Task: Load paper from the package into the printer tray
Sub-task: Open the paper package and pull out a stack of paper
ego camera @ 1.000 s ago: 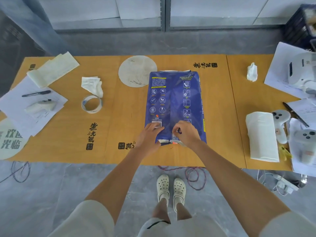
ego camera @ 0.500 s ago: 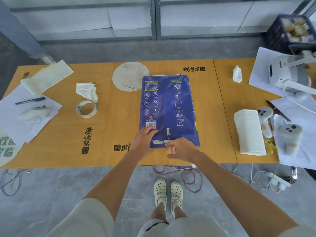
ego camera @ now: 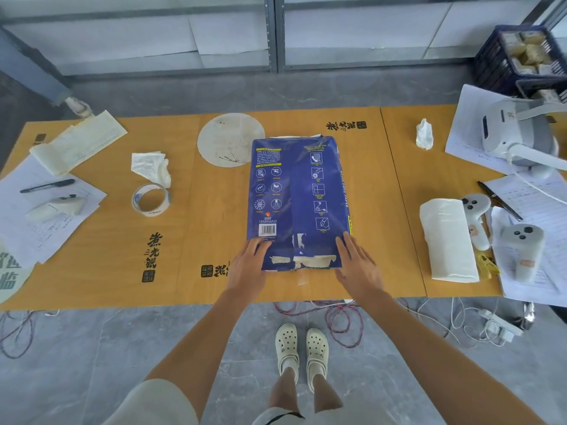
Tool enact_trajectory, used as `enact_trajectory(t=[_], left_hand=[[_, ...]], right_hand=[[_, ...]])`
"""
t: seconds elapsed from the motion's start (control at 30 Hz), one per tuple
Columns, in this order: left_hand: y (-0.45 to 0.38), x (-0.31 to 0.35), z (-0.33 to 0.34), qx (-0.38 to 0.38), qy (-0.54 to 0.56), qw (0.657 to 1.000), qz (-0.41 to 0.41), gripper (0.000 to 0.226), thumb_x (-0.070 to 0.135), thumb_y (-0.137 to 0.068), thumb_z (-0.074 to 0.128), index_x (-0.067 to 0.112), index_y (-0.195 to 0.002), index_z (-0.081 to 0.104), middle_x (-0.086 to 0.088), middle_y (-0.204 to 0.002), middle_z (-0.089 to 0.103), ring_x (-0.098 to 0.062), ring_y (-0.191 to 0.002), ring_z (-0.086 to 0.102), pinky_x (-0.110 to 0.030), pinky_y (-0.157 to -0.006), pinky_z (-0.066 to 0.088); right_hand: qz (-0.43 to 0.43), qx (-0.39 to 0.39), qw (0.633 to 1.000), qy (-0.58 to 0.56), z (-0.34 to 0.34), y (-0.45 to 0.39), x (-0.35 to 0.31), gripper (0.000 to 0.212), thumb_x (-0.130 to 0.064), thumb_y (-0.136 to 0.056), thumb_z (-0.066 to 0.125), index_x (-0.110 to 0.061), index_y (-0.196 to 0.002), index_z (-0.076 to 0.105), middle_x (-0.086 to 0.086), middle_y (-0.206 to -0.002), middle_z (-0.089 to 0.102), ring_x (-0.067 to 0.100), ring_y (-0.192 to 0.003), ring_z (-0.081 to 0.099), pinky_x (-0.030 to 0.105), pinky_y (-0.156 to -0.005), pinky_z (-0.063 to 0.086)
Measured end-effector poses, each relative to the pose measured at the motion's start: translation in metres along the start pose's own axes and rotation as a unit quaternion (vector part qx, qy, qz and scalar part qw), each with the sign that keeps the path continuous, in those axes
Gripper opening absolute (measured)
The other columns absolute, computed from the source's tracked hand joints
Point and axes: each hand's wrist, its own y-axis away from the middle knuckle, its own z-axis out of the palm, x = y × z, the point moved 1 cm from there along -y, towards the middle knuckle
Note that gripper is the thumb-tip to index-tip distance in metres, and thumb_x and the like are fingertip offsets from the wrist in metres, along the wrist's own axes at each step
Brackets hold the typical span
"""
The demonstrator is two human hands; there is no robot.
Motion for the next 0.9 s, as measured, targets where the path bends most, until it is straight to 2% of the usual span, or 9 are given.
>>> enact_trajectory(t=[0.07, 0.2, 0.3, 0.37, 0.43, 0.5, 0.6, 0.73, 0.9], left_hand=[[0.0, -0.001, 0.0, -0.002, 0.0, 1.0, -0.001, 0.06, 0.0, -0.081, 0.052, 0.016, -0.137, 0.039, -0.001, -0.139, 0.04, -0.017, -0.127, 0.042, -0.031, -0.084, 0.053], [0.001, -0.001, 0.004, -0.004, -0.02, 1.0, -0.002, 0.059, -0.003, -0.085, 0.047, 0.013, -0.141, 0.035, -0.003, -0.142, 0.038, -0.019, -0.131, 0.039, -0.034, -0.086, 0.054], [0.002, 0.001, 0.007, 0.017, 0.0, 1.0, 0.005, 0.057, -0.004, -0.085, 0.047, 0.01, -0.14, 0.038, -0.006, -0.14, 0.044, -0.021, -0.131, 0.04, -0.033, -0.091, 0.051], [0.001, 0.0, 0.005, 0.057, 0.072, 0.996, -0.01, 0.049, -0.005, -0.083, 0.05, 0.006, -0.131, 0.05, -0.01, -0.125, 0.057, -0.024, -0.118, 0.05, -0.03, -0.087, 0.047], [0.0, 0.002, -0.002, 0.117, 0.165, 0.977, -0.067, 0.028, -0.003, -0.086, 0.05, 0.001, -0.111, 0.062, -0.013, -0.094, 0.064, -0.024, -0.087, 0.054, -0.027, -0.073, 0.041], [-0.001, 0.001, -0.01, 0.162, 0.23, 0.95, -0.132, 0.015, 0.003, -0.09, 0.05, -0.001, -0.084, 0.063, -0.005, -0.063, 0.055, -0.018, -0.059, 0.045, -0.02, -0.055, 0.035], [-0.008, -0.004, -0.019, 0.194, 0.301, 0.906, -0.225, 0.033, 0.006, -0.087, 0.056, 0.006, -0.057, 0.043, 0.005, -0.048, 0.035, -0.011, -0.046, 0.028, -0.017, -0.04, 0.023], [-0.019, -0.02, -0.02, 0.194, 0.352, 0.866, -0.297, 0.048, 0.011, -0.082, 0.062, 0.013, -0.049, 0.027, -0.002, -0.05, 0.025, -0.016, -0.05, 0.02, -0.026, -0.051, 0.014], [-0.027, -0.032, -0.018, 0.196, 0.387, 0.82, -0.372, 0.031, 0.015, -0.078, 0.069, 0.006, -0.057, 0.046, -0.009, -0.057, 0.037, -0.019, -0.053, 0.026, -0.026, -0.051, 0.018]], right_hand=[[0.0, 0.03, 1.0, 0.005, 0.008, 0.001, -0.001, 0.068, -0.011, -0.06, 0.082, 0.0, -0.122, 0.057, 0.018, -0.128, 0.06, 0.029, -0.114, 0.062, 0.037, -0.086, 0.054], [-0.029, 0.095, 0.995, 0.003, 0.015, 0.001, -0.001, 0.042, -0.01, -0.081, 0.047, 0.003, -0.119, 0.059, 0.021, -0.124, 0.062, 0.032, -0.111, 0.063, 0.04, -0.086, 0.054], [-0.022, 0.075, 0.996, -0.045, 0.014, 0.0, 0.002, 0.05, 0.004, -0.074, 0.065, 0.003, -0.123, 0.056, 0.02, -0.13, 0.057, 0.033, -0.116, 0.059, 0.04, -0.09, 0.052], [0.021, 0.043, 0.988, -0.148, 0.004, -0.001, 0.005, 0.047, 0.005, -0.084, 0.055, -0.002, -0.13, 0.051, 0.015, -0.132, 0.057, 0.032, -0.119, 0.058, 0.037, -0.089, 0.052], [0.091, 0.047, 0.962, -0.255, -0.011, -0.001, 0.007, 0.029, -0.002, -0.091, 0.047, -0.009, -0.113, 0.065, 0.018, -0.082, 0.07, 0.032, -0.071, 0.065, 0.031, -0.057, 0.044], [0.16, 0.088, 0.921, -0.343, -0.017, -0.005, 0.014, 0.033, -0.008, -0.092, 0.051, -0.02, -0.062, 0.059, 0.003, -0.044, 0.036, 0.017, -0.043, 0.029, 0.029, -0.047, 0.021], [0.237, 0.114, 0.868, -0.422, -0.024, -0.01, 0.024, 0.051, -0.01, -0.087, 0.057, -0.017, -0.048, 0.026, 0.0, -0.046, 0.022, 0.014, -0.048, 0.017, 0.029, -0.049, 0.012], [0.322, 0.117, 0.813, -0.471, -0.015, -0.018, 0.036, 0.043, -0.017, -0.084, 0.061, 0.0, -0.05, 0.041, 0.011, -0.05, 0.04, 0.019, -0.05, 0.036, 0.026, -0.051, 0.022], [0.404, 0.119, 0.749, -0.511, -0.004, -0.027, 0.041, 0.038, -0.024, -0.081, 0.064, 0.004, -0.058, 0.054, 0.014, -0.059, 0.054, 0.025, -0.059, 0.058, 0.029, -0.051, 0.038]])
